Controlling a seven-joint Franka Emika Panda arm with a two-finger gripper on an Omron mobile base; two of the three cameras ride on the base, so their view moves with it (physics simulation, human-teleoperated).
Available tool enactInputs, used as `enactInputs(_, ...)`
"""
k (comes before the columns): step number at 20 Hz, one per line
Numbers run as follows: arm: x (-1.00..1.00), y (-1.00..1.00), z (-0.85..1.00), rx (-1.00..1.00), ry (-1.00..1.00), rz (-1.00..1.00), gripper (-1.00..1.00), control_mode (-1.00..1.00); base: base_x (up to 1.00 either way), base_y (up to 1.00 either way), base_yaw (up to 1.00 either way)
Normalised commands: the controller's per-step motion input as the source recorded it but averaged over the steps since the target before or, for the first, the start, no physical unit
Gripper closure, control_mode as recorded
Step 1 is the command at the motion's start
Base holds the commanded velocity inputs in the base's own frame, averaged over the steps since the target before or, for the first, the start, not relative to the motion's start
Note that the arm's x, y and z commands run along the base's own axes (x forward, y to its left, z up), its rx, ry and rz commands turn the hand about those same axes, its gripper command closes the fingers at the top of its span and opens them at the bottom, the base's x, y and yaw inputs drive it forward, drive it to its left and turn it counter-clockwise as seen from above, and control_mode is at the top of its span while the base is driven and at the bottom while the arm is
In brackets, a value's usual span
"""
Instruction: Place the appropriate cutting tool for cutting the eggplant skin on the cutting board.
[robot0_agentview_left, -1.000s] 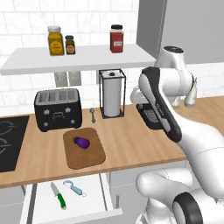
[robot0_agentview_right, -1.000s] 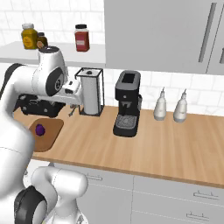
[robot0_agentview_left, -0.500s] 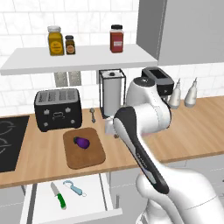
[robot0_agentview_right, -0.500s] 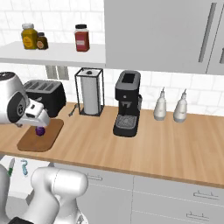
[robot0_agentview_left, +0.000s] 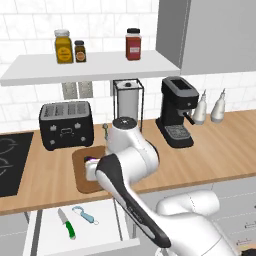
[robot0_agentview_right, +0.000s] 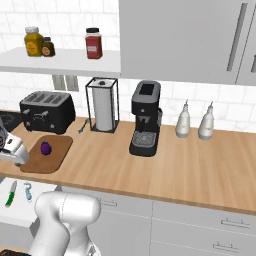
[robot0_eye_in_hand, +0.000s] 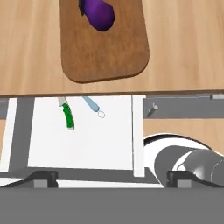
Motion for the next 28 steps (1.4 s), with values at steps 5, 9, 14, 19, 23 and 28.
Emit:
enactInputs(5, 0.00, 0.62, -0.42, 0.00, 0.00, 0.00, -1.00, -1.00, 0.00, 0.00, 0.00)
enactInputs(9, 0.00, 0.38, -0.32, 0.00, 0.00, 0.00, -1.00, -1.00, 0.00, 0.00, 0.00)
enactInputs(14, 0.00, 0.08, -0.23, 0.03, 0.03, 0.00, -1.00, -1.00, 0.00, 0.00, 0.00)
enactInputs(19, 0.00, 0.00, -0.13, 0.05, 0.01, 0.00, -1.00, -1.00, 0.00, 0.00, 0.00)
enactInputs(23, 0.00, 0.00, -0.19, 0.07, 0.03, 0.00, -1.00, -1.00, 0.00, 0.00, 0.00)
enactInputs(28, 0.00, 0.02, -0.27, 0.04, 0.03, 0.00, -1.00, -1.00, 0.00, 0.00, 0.00)
